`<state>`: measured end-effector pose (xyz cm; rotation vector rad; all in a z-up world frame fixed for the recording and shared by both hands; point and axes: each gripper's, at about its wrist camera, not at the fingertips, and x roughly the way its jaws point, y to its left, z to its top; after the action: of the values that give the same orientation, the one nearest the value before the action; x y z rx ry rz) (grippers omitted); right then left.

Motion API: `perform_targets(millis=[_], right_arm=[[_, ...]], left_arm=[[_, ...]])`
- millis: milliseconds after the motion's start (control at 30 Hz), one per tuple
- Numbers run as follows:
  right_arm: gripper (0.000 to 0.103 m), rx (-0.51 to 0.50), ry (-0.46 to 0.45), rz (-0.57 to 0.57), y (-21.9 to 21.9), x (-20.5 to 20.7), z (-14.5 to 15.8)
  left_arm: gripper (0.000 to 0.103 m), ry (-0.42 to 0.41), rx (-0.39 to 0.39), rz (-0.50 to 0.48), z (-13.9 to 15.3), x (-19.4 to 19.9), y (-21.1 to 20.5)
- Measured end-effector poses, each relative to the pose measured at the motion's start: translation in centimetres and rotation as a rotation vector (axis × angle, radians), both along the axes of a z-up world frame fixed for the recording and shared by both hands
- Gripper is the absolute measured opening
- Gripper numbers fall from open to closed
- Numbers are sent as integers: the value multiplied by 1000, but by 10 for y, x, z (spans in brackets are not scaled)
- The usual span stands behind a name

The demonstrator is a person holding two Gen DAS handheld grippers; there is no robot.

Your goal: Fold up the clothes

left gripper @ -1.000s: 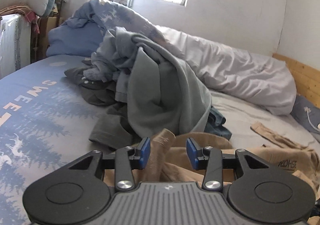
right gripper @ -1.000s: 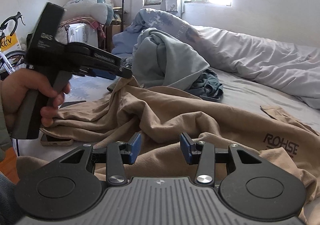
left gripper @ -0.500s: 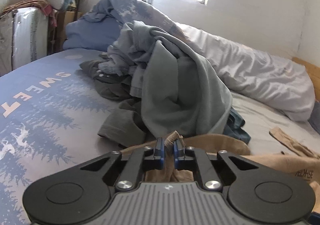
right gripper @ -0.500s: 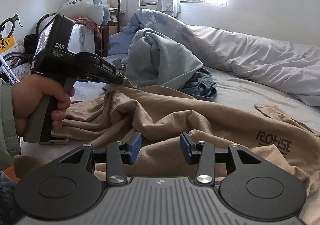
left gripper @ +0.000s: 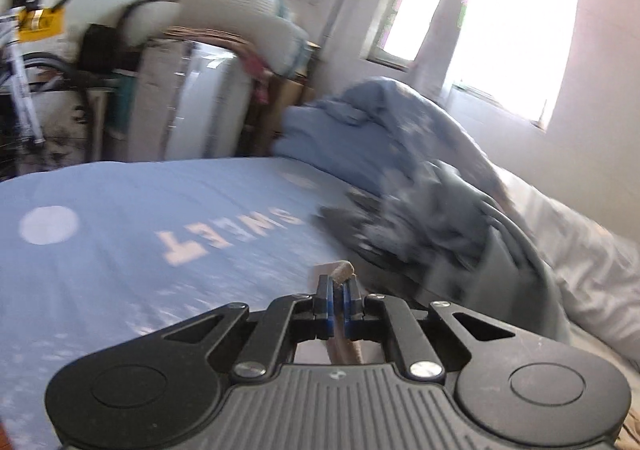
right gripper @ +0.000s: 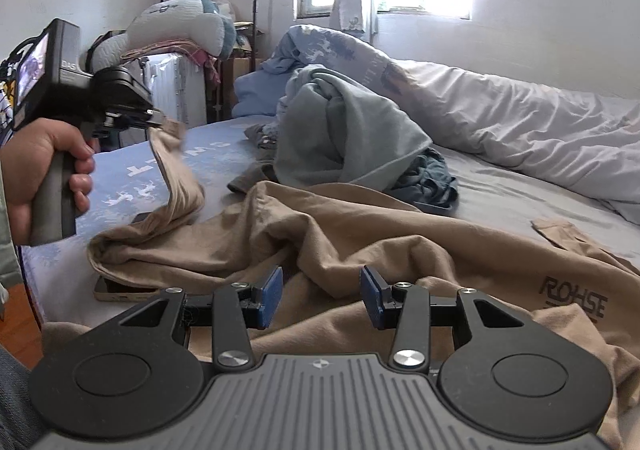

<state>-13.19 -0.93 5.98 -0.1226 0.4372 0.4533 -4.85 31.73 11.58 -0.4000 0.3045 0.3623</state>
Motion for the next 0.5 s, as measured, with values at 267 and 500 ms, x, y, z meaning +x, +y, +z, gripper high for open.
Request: perform_targets(millis=[267, 500], right_arm=[[44, -5, -6, 43, 21, 0, -3], [44, -17, -5, 53, 26, 0, -6]], left_arm=[[3, 9, -9, 235, 5, -31, 53], [3, 103, -66, 488, 0, -51, 86]])
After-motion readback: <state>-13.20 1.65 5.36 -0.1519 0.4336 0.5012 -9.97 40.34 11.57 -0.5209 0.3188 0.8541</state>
